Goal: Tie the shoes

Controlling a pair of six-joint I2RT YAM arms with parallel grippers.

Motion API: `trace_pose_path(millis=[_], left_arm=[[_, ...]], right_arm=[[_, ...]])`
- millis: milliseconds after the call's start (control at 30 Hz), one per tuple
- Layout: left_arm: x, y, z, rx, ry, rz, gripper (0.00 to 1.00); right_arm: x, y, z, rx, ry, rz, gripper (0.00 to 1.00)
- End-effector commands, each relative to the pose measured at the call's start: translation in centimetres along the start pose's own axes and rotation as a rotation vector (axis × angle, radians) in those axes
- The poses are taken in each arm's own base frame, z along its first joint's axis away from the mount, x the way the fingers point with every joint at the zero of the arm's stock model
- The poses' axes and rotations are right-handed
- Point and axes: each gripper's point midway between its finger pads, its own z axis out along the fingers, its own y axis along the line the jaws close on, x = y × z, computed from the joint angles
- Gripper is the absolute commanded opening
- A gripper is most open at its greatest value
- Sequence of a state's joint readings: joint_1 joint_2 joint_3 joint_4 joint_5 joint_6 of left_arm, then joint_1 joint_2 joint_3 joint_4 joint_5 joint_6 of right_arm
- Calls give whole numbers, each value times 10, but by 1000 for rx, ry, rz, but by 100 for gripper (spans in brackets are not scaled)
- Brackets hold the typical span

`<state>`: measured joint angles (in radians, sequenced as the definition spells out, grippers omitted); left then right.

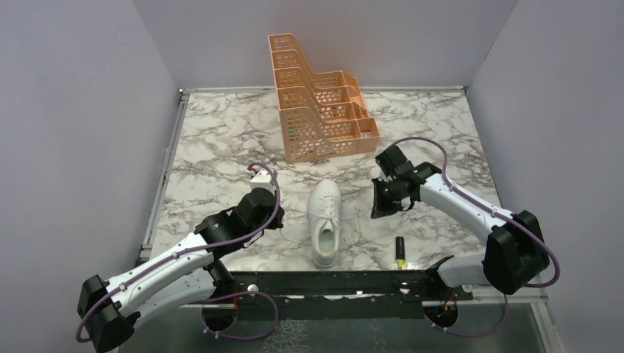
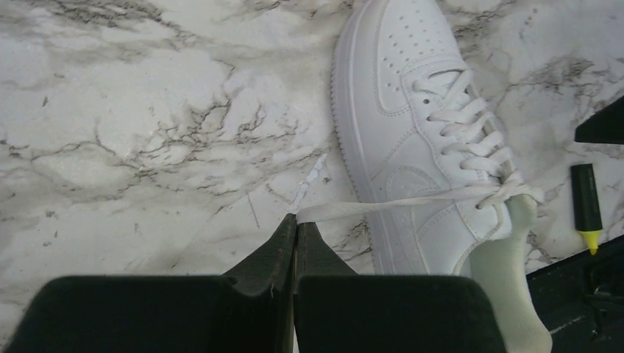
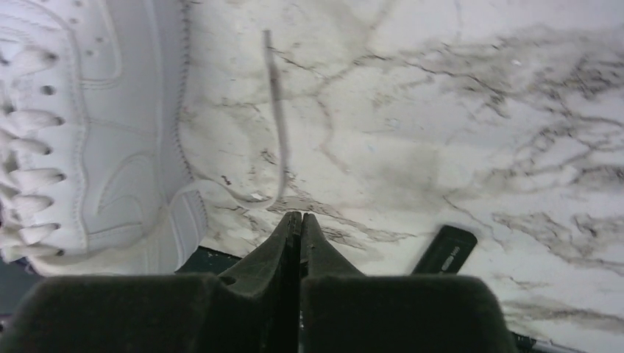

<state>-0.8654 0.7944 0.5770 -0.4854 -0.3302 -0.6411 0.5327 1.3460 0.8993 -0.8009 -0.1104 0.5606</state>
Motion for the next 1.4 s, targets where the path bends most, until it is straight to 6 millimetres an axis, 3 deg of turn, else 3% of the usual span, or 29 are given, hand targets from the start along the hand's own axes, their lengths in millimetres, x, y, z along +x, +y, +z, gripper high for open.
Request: trace_pose_path(millis=[0, 100, 200, 333, 367, 400, 433, 533, 667, 867, 967, 1167, 1267, 1300, 1367], left_arm=[[-11, -26, 1, 137, -28, 44, 0], [-7, -32, 4, 153, 1, 60, 0], [-10, -34, 5, 159, 1, 75, 0], [-13, -37, 6, 168, -5, 89, 0], [-13, -39, 6, 177, -7, 92, 0], [-13, -40, 6, 183, -8, 94, 0], [-14, -42, 6, 191, -12, 97, 0], [-18, -50, 4, 238, -28, 126, 0], [-24, -65, 2, 321, -60, 164, 0], [-30, -83, 2, 412, -95, 215, 0], [-29, -89, 5, 432, -78, 237, 0], [-29, -97, 5, 479, -88, 258, 0], [-29, -99, 5, 498, -105, 266, 0], [-29, -100, 4, 507, -108, 276, 0], [-27, -102, 4, 529, -108, 309, 0]], right_arm=[[-13, 31, -3, -183, 4, -253, 11], [-12, 57, -6, -313, 3, -433, 23], [-8, 78, -10, -400, -59, -720, 30], [6, 68, -7, -451, -72, -1022, 35], [-4, 59, 0, -359, -96, -966, 43], [-27, 43, 8, -191, -149, -801, 52], [-40, 37, 9, -125, -152, -617, 54], [-33, 27, 14, -104, -5, -326, 54], [-15, 15, 22, -35, 70, -147, 54], [1, 26, 48, -86, 149, -85, 42], [11, 18, 66, 5, 185, -85, 37], [7, 11, 85, 69, 133, -36, 26], [0, 9, 79, 82, 86, -32, 9], [-7, 8, 72, 80, 54, -27, 2], [-31, 18, 46, 8, -33, -39, 1]])
